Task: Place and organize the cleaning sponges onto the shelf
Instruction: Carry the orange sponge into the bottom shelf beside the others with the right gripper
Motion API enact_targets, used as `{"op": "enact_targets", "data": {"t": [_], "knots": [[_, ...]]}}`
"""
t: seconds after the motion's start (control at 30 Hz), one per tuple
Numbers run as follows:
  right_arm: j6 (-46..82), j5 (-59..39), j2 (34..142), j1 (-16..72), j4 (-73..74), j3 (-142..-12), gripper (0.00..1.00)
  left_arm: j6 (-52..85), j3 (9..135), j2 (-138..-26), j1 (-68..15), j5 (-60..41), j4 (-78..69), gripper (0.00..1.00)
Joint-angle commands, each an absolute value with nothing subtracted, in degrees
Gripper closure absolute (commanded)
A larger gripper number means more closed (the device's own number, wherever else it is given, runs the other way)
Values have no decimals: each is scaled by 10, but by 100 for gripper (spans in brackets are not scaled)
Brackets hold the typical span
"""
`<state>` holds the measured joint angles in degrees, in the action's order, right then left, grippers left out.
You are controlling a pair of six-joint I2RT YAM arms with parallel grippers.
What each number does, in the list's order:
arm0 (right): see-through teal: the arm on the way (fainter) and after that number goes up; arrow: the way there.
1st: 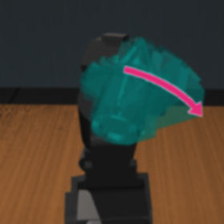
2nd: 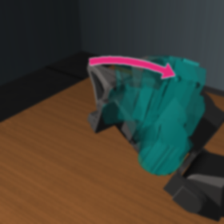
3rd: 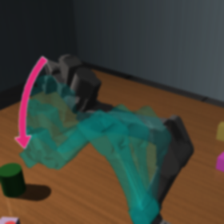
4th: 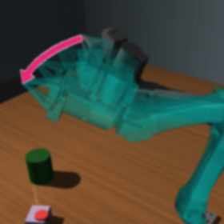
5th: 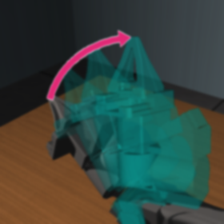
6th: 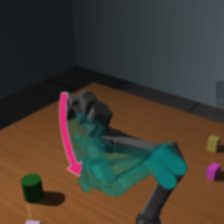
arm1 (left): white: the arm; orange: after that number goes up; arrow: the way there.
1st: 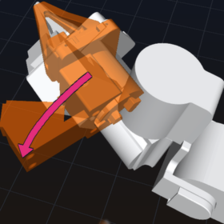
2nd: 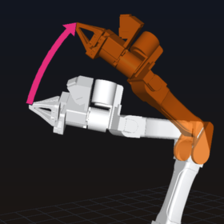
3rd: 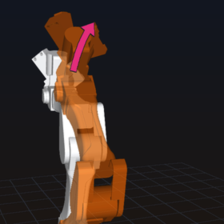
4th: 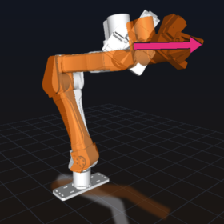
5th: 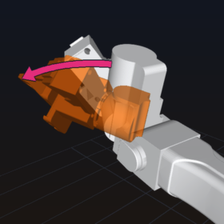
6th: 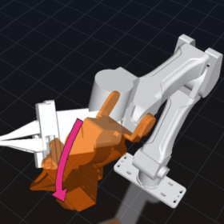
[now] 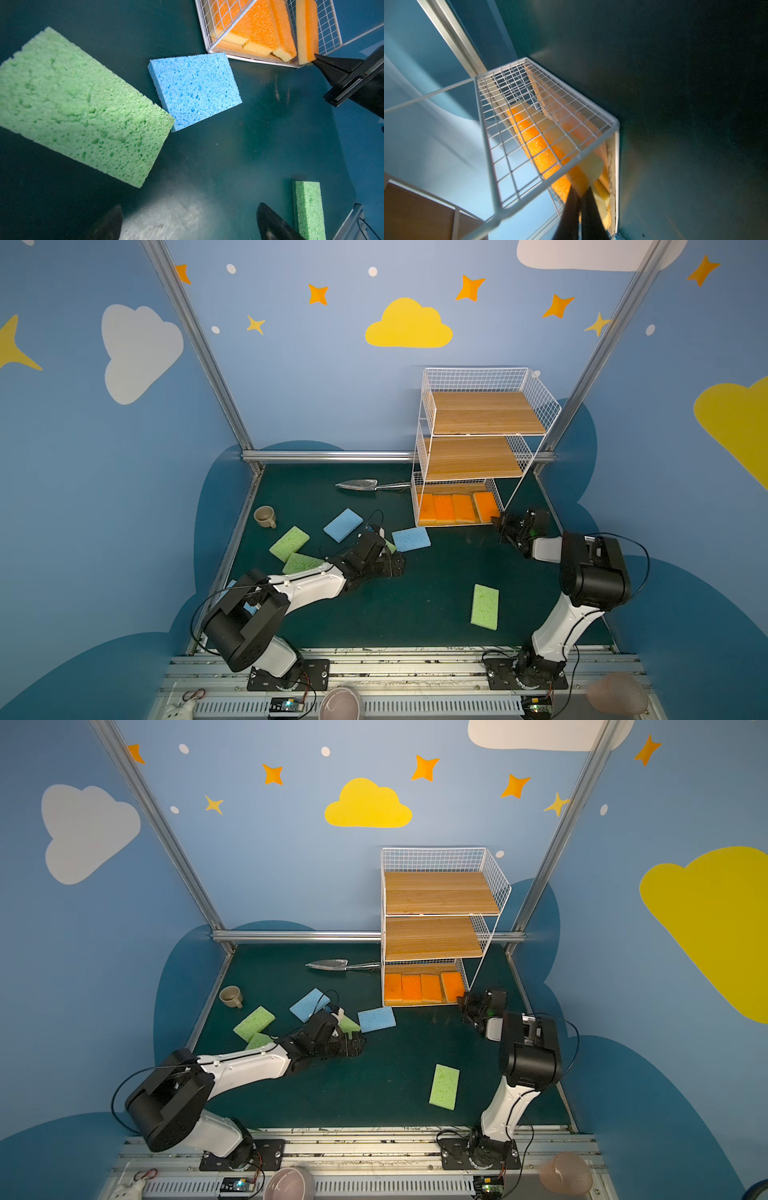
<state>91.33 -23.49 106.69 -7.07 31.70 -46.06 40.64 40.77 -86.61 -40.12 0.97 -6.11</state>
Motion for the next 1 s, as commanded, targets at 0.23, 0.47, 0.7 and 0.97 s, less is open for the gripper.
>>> {"op": "enact_targets", "data": {"t": [0.23,0.47,0.7,0.97], "knots": [[915,-245,1095,-61,353,-492,96,401,416,-874,-399,0,-63,1],[901,-261,1092,-59,344,-497,73,398,411,-868,-399,-4,-61,1],[894,-265,1070,-60,336,-482,68,399,402,-856,-399,-13,-64,1],[841,-267,975,-59,276,-438,65,401,382,-814,-399,-11,-54,0]]}}
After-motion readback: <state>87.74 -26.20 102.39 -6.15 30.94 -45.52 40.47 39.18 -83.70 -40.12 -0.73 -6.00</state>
